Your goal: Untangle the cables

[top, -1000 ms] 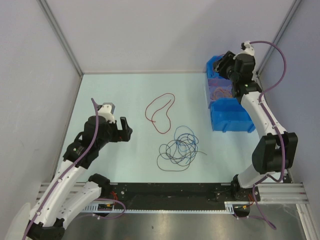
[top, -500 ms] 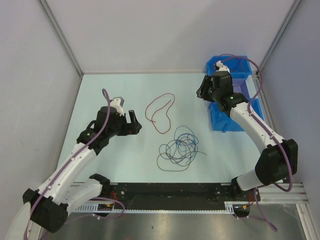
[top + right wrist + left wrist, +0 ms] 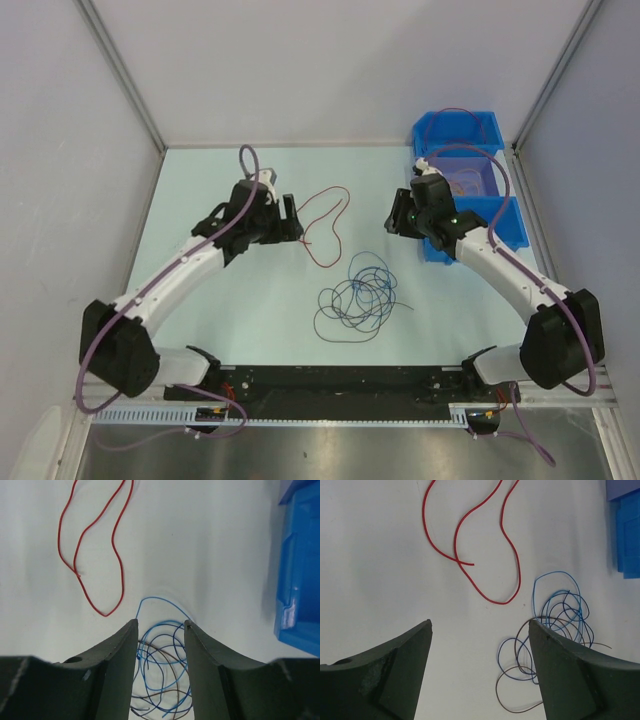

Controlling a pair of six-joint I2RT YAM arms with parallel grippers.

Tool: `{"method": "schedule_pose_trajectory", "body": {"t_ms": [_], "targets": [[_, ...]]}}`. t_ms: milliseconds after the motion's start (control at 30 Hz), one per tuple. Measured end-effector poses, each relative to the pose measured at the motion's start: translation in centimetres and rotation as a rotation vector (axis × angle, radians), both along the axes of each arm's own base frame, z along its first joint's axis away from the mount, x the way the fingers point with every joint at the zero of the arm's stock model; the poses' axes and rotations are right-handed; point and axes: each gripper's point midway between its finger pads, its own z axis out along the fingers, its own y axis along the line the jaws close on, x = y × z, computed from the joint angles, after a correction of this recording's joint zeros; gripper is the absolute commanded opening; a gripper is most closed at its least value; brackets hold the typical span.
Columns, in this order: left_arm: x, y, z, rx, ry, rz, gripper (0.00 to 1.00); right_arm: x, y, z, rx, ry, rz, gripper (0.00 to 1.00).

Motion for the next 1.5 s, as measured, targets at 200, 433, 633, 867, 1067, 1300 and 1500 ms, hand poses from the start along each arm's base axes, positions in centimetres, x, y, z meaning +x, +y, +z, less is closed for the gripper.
{"method": "schedule_pose_trajectory", "body": {"t_ms": [200,433,633,867,1067,1300,1500], "targets": [[2.9,-1.8,-1.3,0.087,0.049,0.028,0.78,-2.2,0.3,-0.7,-0.004,0.015,0.031,0.46],[5.2,-2.7,-6.0,0.168,0.187,0.089,0.75,-4.0,-0.5,-1.3,-0.006,0.026,0.030,0.46],[5.5,-2.6,-9.7,0.217,0.285,0.131,0.67,-4.8,-1.0,-2.5,-0.026,0.054,0.024,0.46],[6.7,-2.9,-11.1,0.236,0.307,0.159,0.64,-5.2,-1.3,-3.5,-0.038,0.075,0.022,0.46],[7.0,-2.6,-12.6,0.267,0.329,0.189,0.63,-5.5,-1.5,-4.2,-0.047,0.086,0.020,0.46],[7.6,-2.2,-13.2,0.290,0.332,0.236,0.63,-5.5,-1.7,-5.4,-0.066,0.109,0.018,0.45],[8.5,-2.4,-14.3,0.304,0.341,0.250,0.56,-5.5,-2.1,-6.1,-0.089,0.120,0.016,0.45]]}}
